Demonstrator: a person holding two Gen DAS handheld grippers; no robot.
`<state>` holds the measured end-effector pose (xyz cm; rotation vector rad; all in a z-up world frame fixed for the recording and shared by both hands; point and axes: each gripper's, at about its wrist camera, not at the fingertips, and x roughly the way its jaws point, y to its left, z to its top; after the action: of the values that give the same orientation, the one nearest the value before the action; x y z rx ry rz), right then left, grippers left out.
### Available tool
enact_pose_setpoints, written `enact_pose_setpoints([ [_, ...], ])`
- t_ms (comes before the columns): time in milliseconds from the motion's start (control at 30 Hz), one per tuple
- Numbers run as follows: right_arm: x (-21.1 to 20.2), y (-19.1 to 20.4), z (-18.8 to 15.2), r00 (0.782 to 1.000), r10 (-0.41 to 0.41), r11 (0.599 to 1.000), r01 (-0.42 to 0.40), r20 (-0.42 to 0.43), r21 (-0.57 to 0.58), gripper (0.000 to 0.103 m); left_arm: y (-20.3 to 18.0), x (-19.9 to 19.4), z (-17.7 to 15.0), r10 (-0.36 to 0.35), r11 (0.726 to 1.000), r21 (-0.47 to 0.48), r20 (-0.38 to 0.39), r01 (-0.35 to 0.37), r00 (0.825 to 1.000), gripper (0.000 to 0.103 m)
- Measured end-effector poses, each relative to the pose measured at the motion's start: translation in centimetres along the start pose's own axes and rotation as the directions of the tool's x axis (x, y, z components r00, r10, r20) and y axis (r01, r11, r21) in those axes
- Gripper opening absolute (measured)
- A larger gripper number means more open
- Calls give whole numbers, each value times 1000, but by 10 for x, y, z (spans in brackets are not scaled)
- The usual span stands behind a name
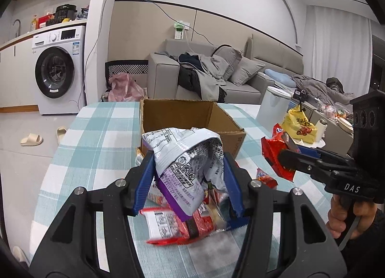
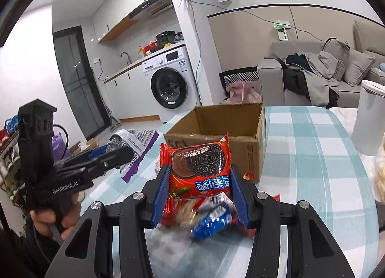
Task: Organize snacks
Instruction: 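Carry both packs over the box and lower them inside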
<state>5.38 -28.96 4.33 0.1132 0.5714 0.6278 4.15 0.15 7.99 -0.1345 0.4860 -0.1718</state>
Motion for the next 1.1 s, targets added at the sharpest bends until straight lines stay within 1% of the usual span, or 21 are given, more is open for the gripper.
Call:
enact_pose_setpoints([
  [100,7,-2,10,1000,-8,1000,8,8,7,49,4,10,9,11,1000,-5,6,-11,1000,52],
  [167,13,-3,16,1000,-10,1000,10,8,15,49,6,19,14,6,1000,-10,5,-6,1000,52],
  [300,25,-8,29,1000,-22,999,21,12,35,49,10,39,25,22,1000,7,6,-22,1000,52],
  [467,41,-19,44,999,-32,998,31,12,60,49,15,65,37,25,1000,9,-1,-25,1000,52],
  [600,55,-28,48,999,-39,995,38,1,87,49,25,89,49,27,1000,-7,-12,-27,1000,52],
  [800,76,-36,51,999,-48,993,49,-10,108,49,36,120,58,34,999,-14,-14,-35,999,53],
  [967,92,-44,56,999,-50,990,50,0,132,49,44,147,61,34,999,-7,-12,-34,999,53],
  [1100,105,-51,58,999,-53,987,53,-7,154,49,48,166,60,48,999,-10,-20,-48,999,53],
])
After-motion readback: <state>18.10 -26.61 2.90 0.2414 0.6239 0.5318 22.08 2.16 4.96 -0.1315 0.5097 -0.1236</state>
